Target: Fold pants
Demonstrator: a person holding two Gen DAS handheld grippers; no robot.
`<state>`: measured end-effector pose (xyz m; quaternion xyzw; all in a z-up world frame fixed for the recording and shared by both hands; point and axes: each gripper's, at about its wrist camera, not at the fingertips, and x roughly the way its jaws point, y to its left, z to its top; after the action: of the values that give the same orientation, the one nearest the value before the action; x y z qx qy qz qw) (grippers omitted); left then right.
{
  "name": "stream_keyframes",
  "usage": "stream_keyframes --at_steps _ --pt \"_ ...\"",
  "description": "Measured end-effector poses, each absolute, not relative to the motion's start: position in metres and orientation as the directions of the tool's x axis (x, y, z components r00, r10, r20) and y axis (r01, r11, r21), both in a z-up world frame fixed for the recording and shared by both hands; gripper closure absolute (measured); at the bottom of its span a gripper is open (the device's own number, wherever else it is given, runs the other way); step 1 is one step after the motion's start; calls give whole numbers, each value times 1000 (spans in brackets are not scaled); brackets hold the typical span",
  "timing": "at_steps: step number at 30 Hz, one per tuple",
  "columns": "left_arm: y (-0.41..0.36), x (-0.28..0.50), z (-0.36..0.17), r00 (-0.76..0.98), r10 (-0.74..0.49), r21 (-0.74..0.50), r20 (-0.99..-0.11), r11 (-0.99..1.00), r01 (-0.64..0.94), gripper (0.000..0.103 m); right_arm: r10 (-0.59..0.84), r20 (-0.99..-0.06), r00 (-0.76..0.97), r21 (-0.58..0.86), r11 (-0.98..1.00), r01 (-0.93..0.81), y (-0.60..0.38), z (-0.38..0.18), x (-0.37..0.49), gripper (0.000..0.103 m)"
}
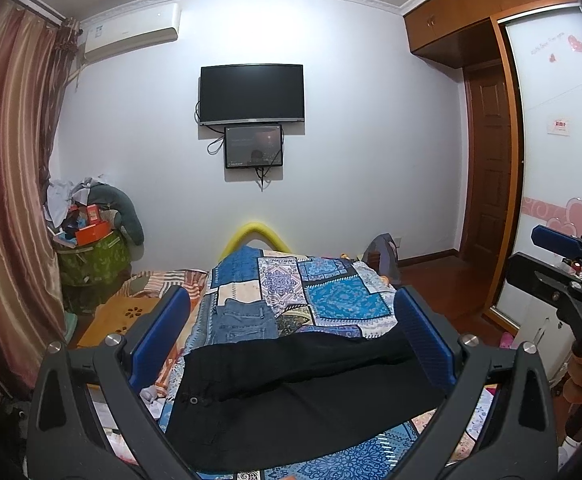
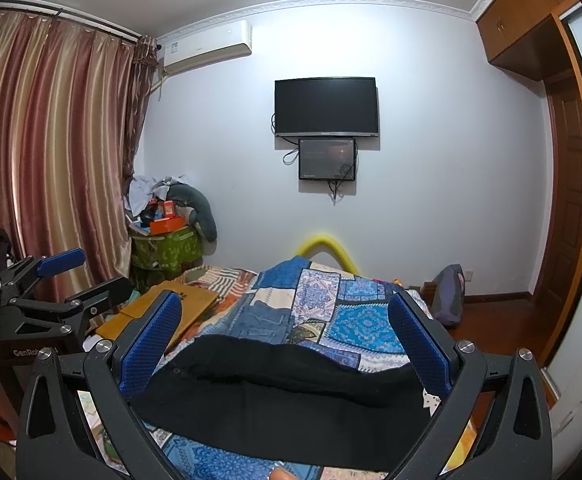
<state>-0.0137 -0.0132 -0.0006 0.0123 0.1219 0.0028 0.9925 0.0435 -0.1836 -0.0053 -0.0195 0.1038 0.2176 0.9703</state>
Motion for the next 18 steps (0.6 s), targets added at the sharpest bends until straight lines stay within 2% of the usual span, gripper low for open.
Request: stream_keyframes --at_steps 18 --pt "-20 -13 3 971 3 26 -237 1000 3 0 422 -211 882 6 903 -431 -180 -10 43 0"
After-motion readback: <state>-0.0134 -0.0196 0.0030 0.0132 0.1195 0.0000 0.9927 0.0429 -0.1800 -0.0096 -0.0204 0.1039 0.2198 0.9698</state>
